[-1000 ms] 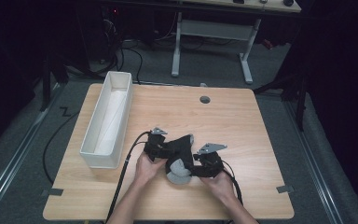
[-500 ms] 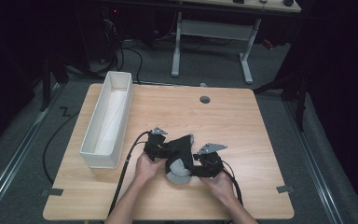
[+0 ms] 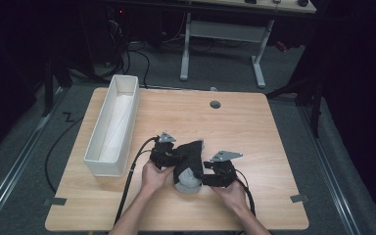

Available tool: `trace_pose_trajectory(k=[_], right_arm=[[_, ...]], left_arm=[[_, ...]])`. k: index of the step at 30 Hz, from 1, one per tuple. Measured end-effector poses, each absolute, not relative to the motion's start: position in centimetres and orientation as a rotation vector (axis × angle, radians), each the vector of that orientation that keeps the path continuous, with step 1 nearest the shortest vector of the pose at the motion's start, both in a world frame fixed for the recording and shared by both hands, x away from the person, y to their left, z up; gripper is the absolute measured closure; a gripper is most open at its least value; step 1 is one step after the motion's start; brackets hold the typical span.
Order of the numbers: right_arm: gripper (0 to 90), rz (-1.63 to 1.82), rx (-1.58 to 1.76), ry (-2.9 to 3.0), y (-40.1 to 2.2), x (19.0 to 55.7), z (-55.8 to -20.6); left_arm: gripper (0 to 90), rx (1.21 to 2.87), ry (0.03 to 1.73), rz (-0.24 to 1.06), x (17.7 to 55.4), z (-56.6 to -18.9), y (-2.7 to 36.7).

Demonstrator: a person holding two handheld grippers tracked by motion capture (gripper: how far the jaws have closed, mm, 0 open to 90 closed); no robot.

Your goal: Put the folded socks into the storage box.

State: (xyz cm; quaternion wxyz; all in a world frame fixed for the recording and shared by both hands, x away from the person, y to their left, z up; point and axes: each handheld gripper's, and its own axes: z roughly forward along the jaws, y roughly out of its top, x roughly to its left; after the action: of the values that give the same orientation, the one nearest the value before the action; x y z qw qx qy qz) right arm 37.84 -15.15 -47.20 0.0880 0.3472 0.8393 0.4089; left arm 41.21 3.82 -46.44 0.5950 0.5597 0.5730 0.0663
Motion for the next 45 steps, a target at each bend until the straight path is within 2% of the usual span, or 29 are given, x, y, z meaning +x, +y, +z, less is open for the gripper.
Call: trace_pose_trajectory(k=[10,13,19,25,35,45], right_arm=[[40.1,1.311,1.007,2.408,-17.5,36.4,-46.7],[40.0,1.241,1.057,2.324,-19.5,36.2,-47.4],[40.1,1.017,1.146,2.211,-22.4,36.8,-49.5],[40.8,0.915,1.205,2.174,-24.3,37.1,-50.3],[34.3,0.942,1.307,2.183,-25.8,38.0,-50.4],[34.5,0.939,1.301,2.185,-25.8,37.9,-50.4]], left_arm=[[65.3,1.235,1.232,0.256,39.4,-43.8,4.0],[65.3,1.226,1.175,0.338,38.4,-42.5,4.2],[65.4,1.217,1.127,0.408,37.6,-41.2,4.5],[65.4,1.19,1.14,0.43,37.5,-40.6,5.4],[65.3,1.133,1.152,0.453,37.3,-38.5,7.2],[65.4,1.055,1.193,0.466,37.5,-36.2,9.8]])
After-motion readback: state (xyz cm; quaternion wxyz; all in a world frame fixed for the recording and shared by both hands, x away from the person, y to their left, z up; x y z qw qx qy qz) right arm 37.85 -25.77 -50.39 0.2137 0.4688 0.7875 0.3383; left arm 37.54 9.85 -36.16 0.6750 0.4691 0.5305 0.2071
